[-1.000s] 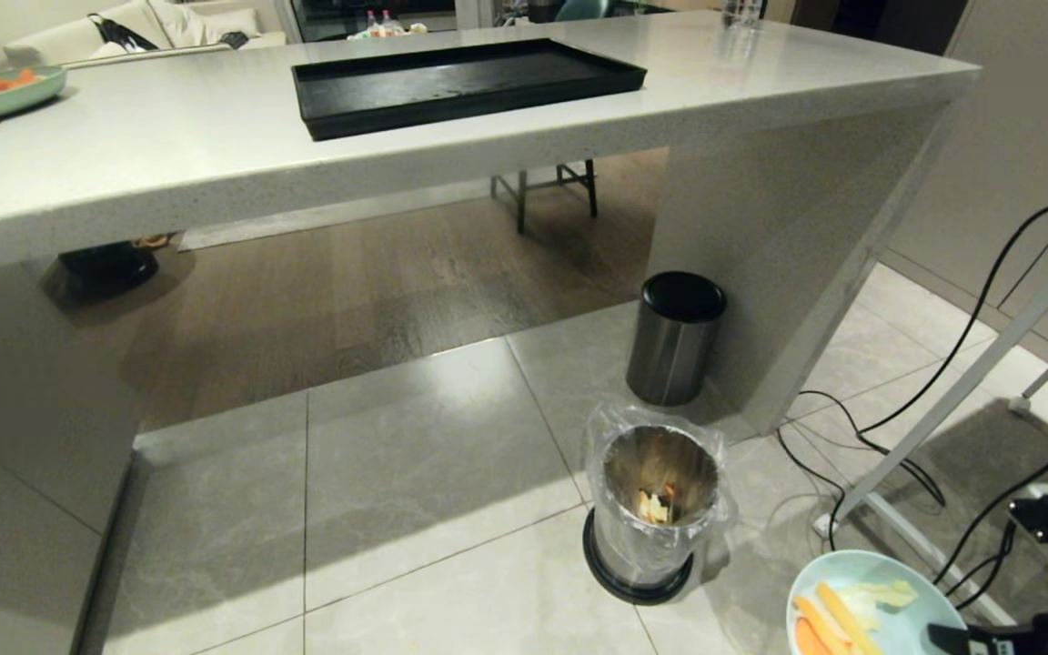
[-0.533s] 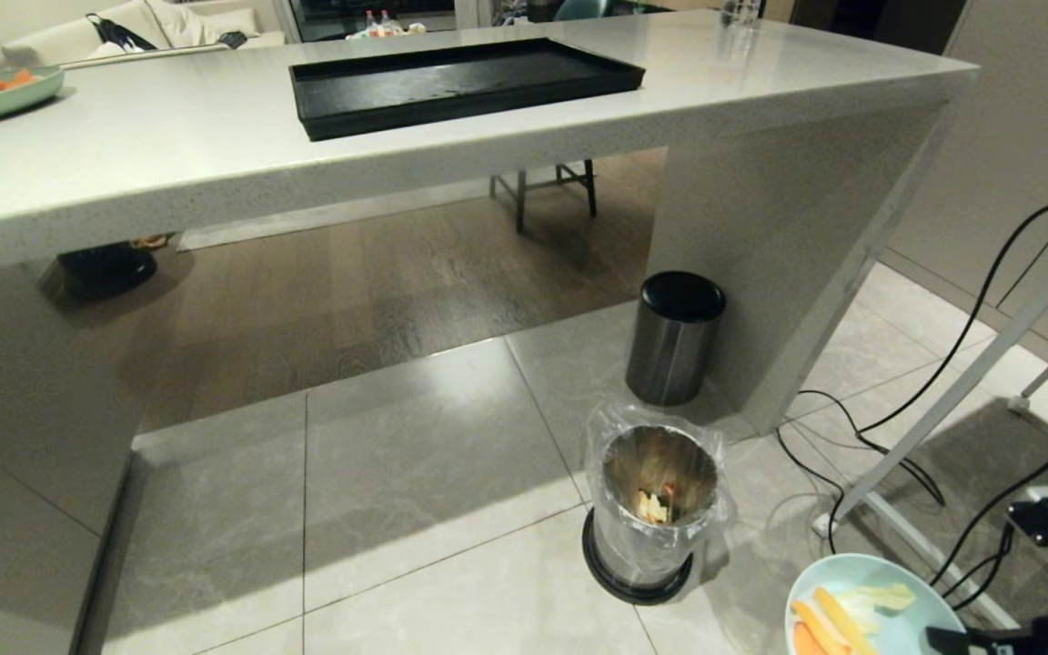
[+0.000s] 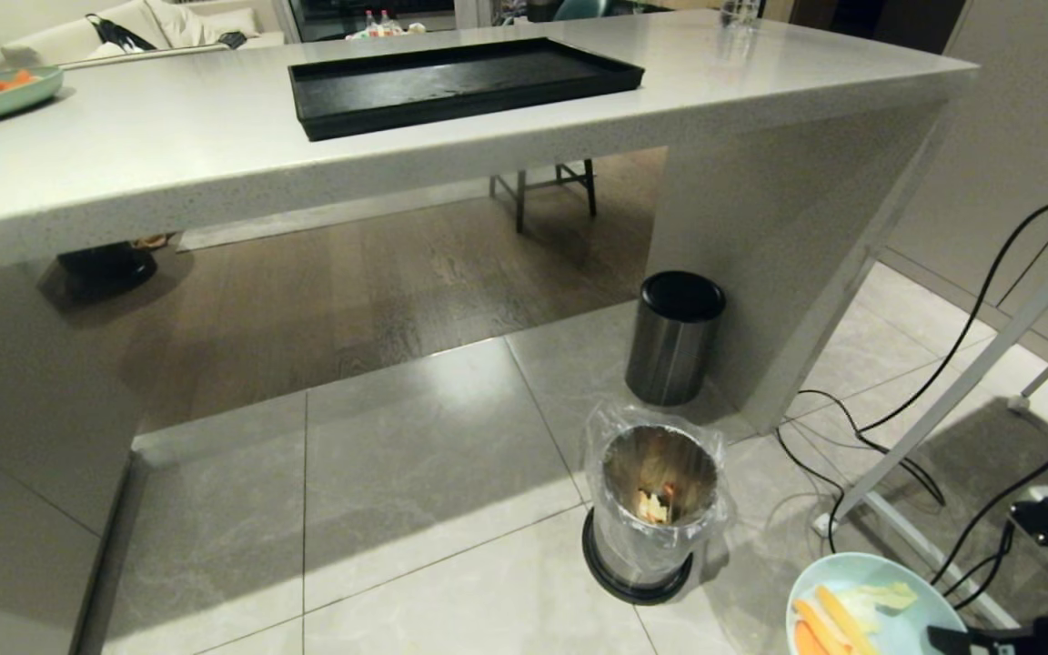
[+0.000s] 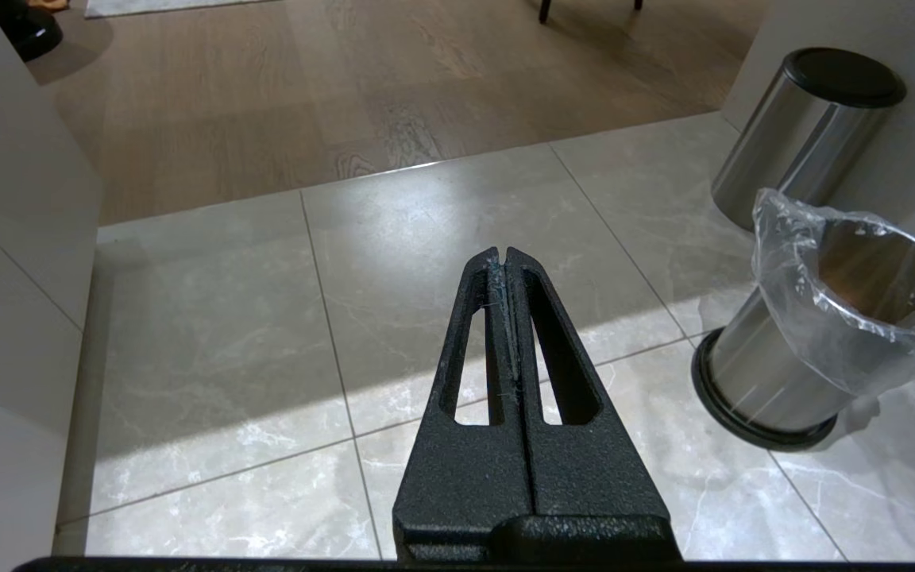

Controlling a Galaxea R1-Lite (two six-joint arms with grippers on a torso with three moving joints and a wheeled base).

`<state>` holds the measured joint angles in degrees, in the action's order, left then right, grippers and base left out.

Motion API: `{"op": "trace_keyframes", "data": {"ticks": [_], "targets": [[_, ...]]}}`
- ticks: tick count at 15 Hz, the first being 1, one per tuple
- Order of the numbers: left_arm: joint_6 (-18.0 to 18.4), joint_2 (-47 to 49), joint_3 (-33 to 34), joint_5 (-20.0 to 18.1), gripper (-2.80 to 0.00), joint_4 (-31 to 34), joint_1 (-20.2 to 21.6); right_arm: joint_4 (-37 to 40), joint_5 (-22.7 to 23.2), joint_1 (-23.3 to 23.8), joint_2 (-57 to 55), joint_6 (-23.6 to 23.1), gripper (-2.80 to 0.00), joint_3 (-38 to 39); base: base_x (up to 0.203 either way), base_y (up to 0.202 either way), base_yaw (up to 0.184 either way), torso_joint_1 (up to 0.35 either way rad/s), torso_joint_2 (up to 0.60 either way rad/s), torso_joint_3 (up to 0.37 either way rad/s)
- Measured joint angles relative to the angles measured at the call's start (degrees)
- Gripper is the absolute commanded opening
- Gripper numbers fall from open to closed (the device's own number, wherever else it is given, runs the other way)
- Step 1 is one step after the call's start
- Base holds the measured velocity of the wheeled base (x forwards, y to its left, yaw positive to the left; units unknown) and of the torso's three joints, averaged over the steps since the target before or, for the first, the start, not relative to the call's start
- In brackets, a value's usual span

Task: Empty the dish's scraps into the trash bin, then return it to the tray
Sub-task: Move the bowl over the trash can

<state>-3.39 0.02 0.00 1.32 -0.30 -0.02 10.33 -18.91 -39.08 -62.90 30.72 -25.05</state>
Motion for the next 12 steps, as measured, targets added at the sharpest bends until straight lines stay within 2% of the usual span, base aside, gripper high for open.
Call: {"op": "trace_keyframes", "data": {"ticks": [5, 12], "targets": [[0.0, 0.0, 0.0, -0.1, -2.80, 0.0, 0.0, 0.1, 0.0, -0.4, 0.0, 0.0, -2.80, 0.0, 0.000, 0.000, 0.000, 0.001, 0.00, -0.016], [0.0, 0.0, 0.0, -0.2, -2.80, 0.1, 0.0, 0.1, 0.1, -1.5, 0.2, 0.0, -2.80, 1.6, 0.000, 0.000, 0.000, 0.001, 0.00, -0.177]]}}
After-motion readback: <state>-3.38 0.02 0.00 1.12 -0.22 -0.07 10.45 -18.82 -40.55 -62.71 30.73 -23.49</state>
